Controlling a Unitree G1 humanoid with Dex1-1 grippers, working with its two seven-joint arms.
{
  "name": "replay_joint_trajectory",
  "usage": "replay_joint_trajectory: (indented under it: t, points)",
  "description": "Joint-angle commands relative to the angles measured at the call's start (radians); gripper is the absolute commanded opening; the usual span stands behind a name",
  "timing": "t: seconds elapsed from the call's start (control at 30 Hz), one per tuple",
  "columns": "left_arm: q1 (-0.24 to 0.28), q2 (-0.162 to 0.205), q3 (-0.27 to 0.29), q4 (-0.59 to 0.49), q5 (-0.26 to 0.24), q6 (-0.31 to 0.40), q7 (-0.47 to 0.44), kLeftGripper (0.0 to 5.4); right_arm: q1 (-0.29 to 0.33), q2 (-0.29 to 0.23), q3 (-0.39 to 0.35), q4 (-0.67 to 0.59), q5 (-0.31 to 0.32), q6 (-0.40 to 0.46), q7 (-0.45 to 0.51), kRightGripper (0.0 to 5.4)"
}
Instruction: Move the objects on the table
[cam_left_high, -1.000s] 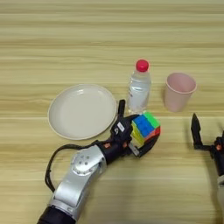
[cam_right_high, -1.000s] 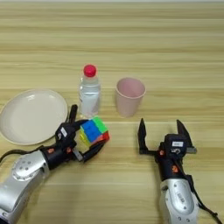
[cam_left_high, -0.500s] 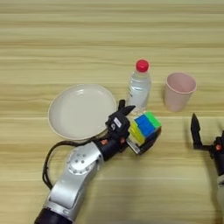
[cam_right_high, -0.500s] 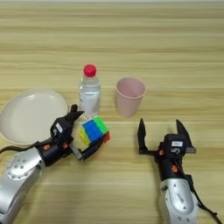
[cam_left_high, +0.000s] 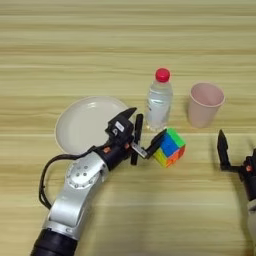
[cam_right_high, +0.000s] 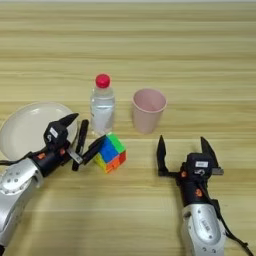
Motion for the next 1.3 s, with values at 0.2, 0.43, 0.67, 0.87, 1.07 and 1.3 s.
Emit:
replay_joint_trajectory:
  t: [0.2, 0.43, 0.67, 0.87, 1.07, 1.3]
  points:
    - [-0.079, -0.020, 0.035, 0.130, 0.016, -0.041, 0.040, 5.37, -0.009, 0.006, 0.002, 0.002, -0.005, 0.005, -0.005, 5.40]
    - [-0.112, -0.032, 0.035, 0.171, 0.019, -0.053, 0.044, 5.37, -0.011, 0.005, 0.001, 0.004, -0.006, 0.003, -0.005, 5.40]
    - [-0.130, -0.045, 0.026, 0.184, 0.023, -0.061, 0.043, 5.37, -0.011, 0.004, -0.001, 0.001, -0.006, 0.003, -0.006, 5.40]
    - [-0.146, -0.056, 0.021, 0.192, 0.027, -0.061, 0.042, 5.37, -0.012, 0.005, -0.002, 0.004, -0.007, 0.002, -0.007, 5.40]
    - [-0.186, -0.075, 0.013, 0.231, 0.040, -0.074, 0.050, 5.37, -0.013, 0.004, -0.004, 0.004, -0.007, 0.000, -0.008, 5.40]
    - [-0.234, -0.097, 0.023, 0.317, 0.046, -0.100, 0.047, 5.37, -0.012, 0.005, -0.005, 0.002, -0.008, -0.001, -0.009, 5.40]
